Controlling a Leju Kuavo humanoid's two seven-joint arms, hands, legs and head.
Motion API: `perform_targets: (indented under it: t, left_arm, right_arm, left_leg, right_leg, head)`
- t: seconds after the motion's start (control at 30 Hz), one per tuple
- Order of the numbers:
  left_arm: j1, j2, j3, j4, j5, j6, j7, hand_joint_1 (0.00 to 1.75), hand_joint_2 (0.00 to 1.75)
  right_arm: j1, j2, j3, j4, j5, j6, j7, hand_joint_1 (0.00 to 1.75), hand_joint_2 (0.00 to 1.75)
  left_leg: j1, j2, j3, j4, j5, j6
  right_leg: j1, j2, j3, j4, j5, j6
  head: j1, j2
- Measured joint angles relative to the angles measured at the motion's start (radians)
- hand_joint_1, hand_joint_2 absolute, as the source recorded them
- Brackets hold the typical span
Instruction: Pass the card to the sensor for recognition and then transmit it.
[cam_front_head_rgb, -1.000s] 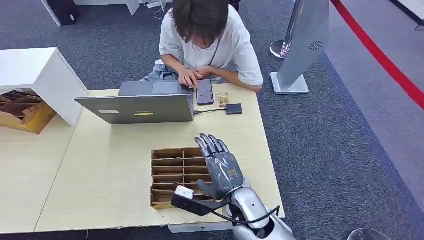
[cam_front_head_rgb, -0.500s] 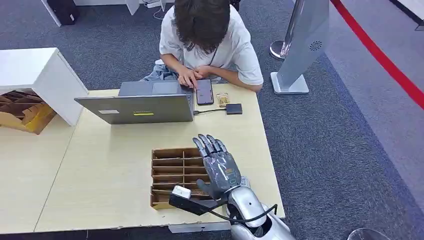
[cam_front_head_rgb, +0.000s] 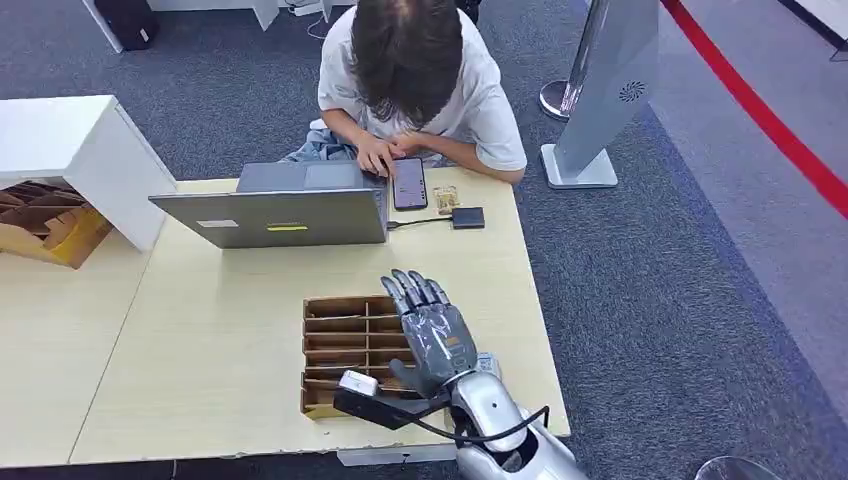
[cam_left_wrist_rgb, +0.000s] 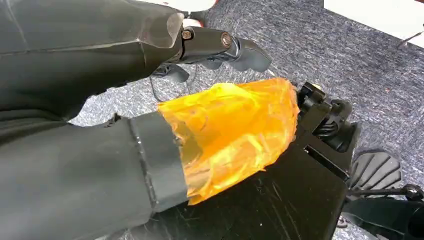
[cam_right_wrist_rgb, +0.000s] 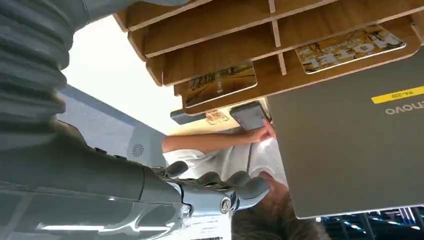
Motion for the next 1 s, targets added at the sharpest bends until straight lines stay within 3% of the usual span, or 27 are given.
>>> perform_targets:
  t: [0.47, 1.0]
  left_arm:
    - [-0.001, 0.000, 0.000, 0.000, -0.002, -0.001, 0.000, 0.00, 0.00]
    - [-0.001, -0.006, 0.000, 0.000, -0.021, -0.015, 0.001, 0.00, 0.00]
  right_arm:
    - [-0.005, 0.006, 0.001, 0.011, 0.000, 0.000, 0.003, 0.00, 1.75]
    - [-0.044, 0.033, 0.004, 0.056, 0.001, 0.008, 0.007, 0.19, 1.75]
  left_leg:
    - [0.000, 0.000, 0.000, 0.000, 0.000, 0.000]
    - [0.000, 0.000, 0.000, 0.000, 0.000, 0.000]
  right_leg:
    - [0.000, 0.000, 0.000, 0.000, 0.000, 0.000]
    - [0.000, 0.000, 0.000, 0.000, 0.000, 0.000]
  head:
    - [0.000, 0.000]
    - [0.000, 0.000]
